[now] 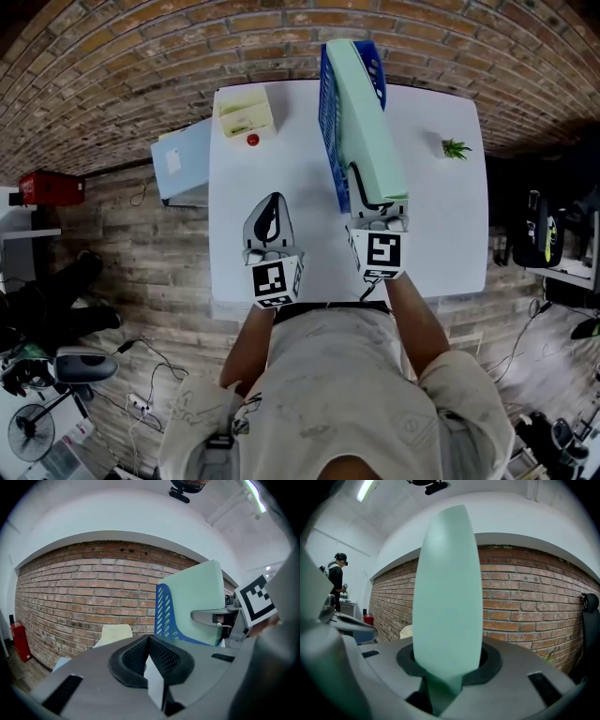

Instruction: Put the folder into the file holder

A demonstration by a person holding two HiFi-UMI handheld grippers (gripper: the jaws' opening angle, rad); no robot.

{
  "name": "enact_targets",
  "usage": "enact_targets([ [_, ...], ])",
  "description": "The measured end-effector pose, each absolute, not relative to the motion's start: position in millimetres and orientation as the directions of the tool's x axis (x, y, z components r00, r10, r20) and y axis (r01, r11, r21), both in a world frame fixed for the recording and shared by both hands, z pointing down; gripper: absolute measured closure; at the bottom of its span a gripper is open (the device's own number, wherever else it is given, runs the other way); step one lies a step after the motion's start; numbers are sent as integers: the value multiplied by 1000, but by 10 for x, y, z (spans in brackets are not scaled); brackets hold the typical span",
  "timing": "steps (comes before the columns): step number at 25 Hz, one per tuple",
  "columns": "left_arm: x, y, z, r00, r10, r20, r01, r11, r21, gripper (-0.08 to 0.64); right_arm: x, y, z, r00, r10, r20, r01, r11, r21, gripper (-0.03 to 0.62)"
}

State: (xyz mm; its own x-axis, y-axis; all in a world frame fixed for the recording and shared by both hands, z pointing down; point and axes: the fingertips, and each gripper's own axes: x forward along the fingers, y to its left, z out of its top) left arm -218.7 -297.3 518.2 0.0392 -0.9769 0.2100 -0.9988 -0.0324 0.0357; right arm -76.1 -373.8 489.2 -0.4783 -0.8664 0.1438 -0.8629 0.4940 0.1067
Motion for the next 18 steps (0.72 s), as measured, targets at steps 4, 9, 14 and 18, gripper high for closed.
enact_targets([
  [4, -2191, -2957, 5163, 39, -978, 205, -999, -31, 38, 546, -766, -3738, 4888, -473, -870, 136, -866, 488, 109, 414],
  [9, -2198, -2935, 5127, 44, -980, 196, -999, -37, 39, 546, -774, -3739, 4920, -461, -873, 159, -868, 481, 124, 357],
  [14, -2239, -2907, 5061, 44, -983, 180, -999, -38, 37, 546, -737, -3724, 4819, -446, -883, 148, -874, 465, 139, 319],
  [18, -2243, -2865, 5005, 48, -985, 165, -998, -43, 36, 546, -684, -3690, 4638, -443, -888, 120, -875, 457, 156, 305],
])
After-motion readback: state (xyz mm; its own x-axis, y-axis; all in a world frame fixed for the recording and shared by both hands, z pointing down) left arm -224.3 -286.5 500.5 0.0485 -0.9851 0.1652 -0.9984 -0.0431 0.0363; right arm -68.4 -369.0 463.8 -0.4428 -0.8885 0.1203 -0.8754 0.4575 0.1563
